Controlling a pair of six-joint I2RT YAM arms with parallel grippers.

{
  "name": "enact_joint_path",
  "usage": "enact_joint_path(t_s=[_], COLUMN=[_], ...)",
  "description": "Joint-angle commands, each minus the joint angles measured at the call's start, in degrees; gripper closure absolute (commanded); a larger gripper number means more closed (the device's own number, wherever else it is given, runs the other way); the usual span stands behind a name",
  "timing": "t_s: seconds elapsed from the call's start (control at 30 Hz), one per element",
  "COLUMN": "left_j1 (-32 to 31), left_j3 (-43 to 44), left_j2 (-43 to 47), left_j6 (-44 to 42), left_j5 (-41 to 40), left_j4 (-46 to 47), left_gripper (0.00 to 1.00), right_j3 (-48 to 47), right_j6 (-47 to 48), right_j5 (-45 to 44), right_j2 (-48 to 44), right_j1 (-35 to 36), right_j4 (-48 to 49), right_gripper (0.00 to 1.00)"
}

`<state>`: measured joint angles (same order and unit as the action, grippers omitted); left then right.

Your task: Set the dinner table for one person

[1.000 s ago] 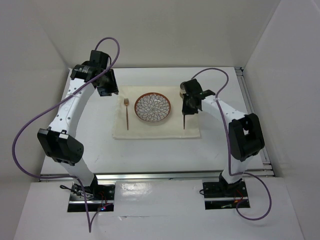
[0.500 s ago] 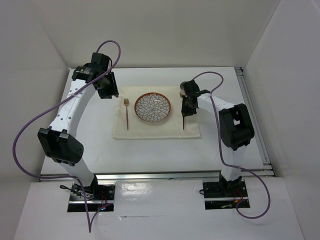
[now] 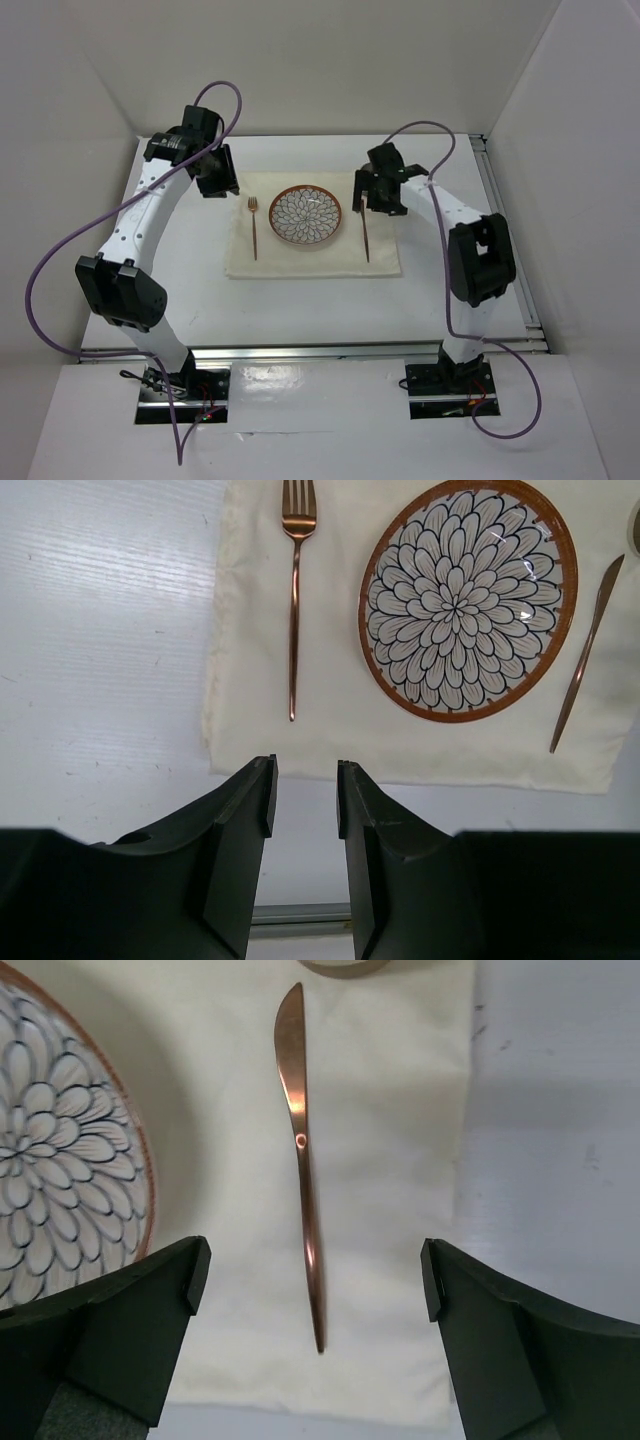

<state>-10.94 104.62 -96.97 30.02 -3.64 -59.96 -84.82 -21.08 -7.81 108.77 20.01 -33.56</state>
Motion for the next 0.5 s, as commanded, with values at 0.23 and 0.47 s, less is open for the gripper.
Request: enact_joint_path(t_s=[0.23, 0.47], left_j1=[0.3, 0.3], left_j3=[-0.2, -1.3], left_j2=[5.9, 6.4], left_j6=[0.0, 0.0], left_j5=[2.5, 3.8], left_j4=[2.0, 3.1], left_gripper=[0.53, 0.56], right_j3=[7.1, 16.8], right_j6=[-8.2, -5.6], right_j5=[-6.1, -4.2], right_j2=[-26.4, -36.3], right_j1=[-12.9, -18.2], right_j4=[-12.8, -12.1], right_gripper=[0.0, 0.0])
